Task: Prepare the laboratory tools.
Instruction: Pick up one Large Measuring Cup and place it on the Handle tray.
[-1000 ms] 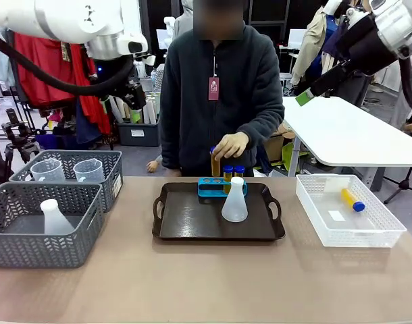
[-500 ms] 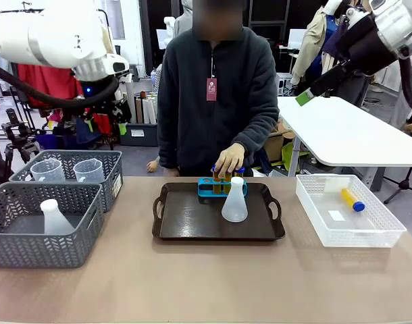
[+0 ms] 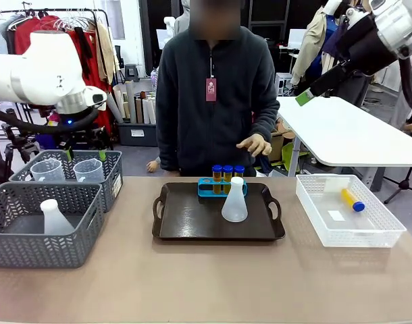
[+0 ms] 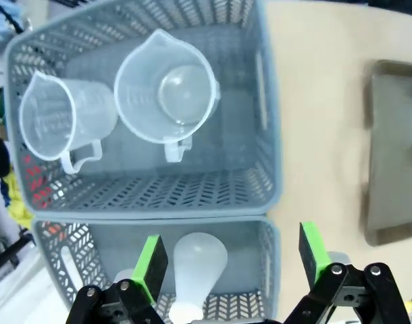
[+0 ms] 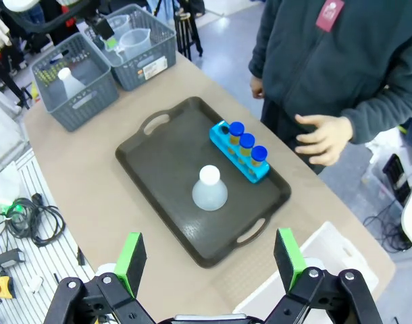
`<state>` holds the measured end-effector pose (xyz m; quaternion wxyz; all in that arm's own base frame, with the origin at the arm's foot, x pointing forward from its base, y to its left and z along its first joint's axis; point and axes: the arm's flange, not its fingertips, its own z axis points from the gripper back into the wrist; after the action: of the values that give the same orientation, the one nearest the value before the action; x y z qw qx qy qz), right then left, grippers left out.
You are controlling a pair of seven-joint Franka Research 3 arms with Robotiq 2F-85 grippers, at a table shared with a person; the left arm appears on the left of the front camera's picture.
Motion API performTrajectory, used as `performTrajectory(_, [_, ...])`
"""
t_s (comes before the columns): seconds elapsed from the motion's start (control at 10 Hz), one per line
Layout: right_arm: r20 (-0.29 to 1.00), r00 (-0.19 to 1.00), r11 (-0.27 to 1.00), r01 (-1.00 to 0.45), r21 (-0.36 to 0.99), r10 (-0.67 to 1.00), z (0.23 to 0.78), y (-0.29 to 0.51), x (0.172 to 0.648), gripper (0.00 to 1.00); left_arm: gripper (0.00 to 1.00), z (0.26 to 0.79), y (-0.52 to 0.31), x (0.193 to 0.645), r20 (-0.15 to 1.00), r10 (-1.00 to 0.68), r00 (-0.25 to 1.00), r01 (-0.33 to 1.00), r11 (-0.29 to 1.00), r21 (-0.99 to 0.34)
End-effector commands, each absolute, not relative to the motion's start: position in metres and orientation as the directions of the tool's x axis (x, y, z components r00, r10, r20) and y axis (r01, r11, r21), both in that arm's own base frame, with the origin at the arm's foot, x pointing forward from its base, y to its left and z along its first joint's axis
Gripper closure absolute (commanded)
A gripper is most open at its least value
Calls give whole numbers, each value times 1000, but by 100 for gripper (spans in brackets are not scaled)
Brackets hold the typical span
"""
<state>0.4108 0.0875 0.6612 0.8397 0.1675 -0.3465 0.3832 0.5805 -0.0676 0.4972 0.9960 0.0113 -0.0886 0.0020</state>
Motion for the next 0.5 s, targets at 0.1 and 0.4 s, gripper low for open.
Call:
performTrajectory(0.1, [724, 458, 641, -767, 29, 516, 660, 87, 411, 0, 0, 481, -49, 584, 205, -6, 979, -2, 999, 39])
performTrajectory(0.4, [724, 458, 641, -767, 29, 516, 660, 87, 411, 0, 0, 485, -50, 582, 178, 22, 984, -27, 999, 26])
